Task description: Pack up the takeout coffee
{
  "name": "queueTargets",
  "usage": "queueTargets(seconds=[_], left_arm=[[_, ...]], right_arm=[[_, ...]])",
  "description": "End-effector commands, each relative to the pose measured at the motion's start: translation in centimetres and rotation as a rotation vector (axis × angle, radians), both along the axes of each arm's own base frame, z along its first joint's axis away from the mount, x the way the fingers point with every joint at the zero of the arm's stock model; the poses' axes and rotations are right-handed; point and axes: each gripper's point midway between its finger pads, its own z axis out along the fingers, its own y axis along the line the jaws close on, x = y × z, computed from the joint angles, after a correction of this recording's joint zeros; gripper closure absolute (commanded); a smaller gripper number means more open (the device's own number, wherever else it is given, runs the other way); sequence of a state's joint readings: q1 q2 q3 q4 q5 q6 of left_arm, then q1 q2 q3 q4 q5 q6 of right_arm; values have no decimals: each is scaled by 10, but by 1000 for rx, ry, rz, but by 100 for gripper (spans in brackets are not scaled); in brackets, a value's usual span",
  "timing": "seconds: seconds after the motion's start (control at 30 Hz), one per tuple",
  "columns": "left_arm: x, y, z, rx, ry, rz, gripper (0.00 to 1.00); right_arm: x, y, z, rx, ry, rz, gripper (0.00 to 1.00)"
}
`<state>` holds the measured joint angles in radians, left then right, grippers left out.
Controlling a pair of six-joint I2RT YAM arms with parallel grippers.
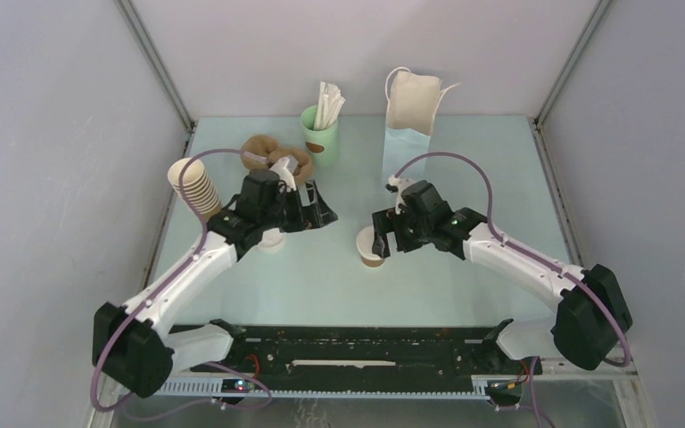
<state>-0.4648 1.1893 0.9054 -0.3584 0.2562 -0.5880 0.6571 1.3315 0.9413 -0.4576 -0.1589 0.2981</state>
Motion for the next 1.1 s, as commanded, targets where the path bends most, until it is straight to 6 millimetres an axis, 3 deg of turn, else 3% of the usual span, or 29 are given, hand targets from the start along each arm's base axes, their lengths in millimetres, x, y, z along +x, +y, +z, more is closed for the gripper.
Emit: queueTargets(seconds=[0.0,0.4,0.7,1.07], left_arm=[[-4,17,30,19,-113,38,8],[-18,27,34,32,-137,37,7],[-15,23,29,31,-128,23,7],[-17,21,25,15,-122,18,7]], right_arm=[[24,-5,6,-174,-137,-39,0],[30,28,-1,-259,-159,27,0],[26,22,19,-243,-186,0,0],[20,43,28,-223,-196,100,0]])
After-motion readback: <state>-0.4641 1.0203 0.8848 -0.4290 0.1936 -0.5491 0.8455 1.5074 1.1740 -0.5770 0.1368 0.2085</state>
